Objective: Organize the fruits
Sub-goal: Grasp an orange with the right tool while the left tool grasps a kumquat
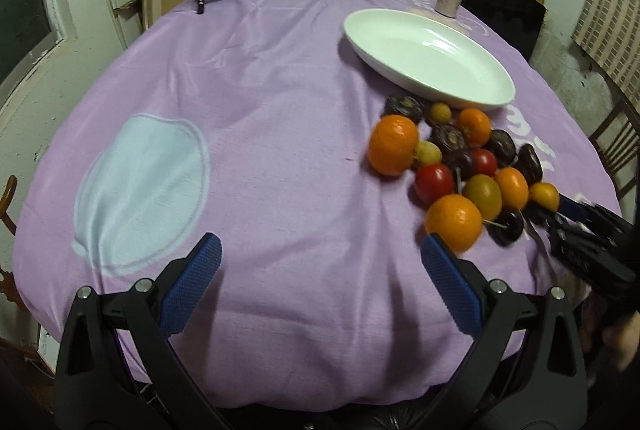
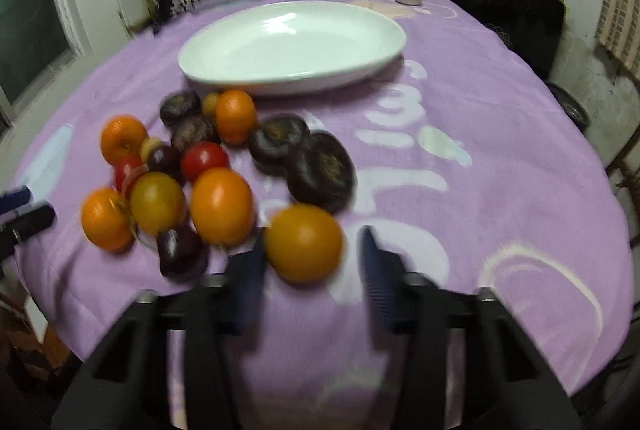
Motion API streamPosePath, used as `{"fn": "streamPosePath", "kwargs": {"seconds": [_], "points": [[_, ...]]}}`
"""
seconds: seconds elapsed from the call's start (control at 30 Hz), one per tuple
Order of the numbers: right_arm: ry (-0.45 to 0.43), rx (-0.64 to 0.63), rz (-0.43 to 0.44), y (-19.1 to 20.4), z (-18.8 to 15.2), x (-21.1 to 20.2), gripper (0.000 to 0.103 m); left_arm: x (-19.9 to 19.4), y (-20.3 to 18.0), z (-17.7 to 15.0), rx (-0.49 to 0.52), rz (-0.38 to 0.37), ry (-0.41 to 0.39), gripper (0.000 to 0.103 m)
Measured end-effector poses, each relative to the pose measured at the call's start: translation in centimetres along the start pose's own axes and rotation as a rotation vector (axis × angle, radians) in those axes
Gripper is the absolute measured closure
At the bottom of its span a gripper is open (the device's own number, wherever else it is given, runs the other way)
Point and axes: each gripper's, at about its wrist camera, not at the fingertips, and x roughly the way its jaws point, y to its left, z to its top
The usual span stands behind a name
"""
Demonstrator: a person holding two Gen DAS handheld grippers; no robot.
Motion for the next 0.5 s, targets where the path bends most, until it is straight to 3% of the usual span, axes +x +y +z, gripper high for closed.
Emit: {"fn": "streamPosePath", "kwargs": {"seconds": [0.13,0.4,0.5], "points": [[0.004,0.041,0.014,-0.7,0.2,-0.7,0.067,0.1,-0.8,0.0,0.02,-0.007,0.008,0.002],[0.021,0.093,0.013,-2.5,-1.3,-2.1,0.067,0.9,-4.9,0.0,0.115,-0.112,0.027,0.002],[0.018,0.098,0.03,-2.8,-1.5,-2.0,0.067,1.7,-6.7,0.1,0.155,-0.121,0.025,0.012]]}}
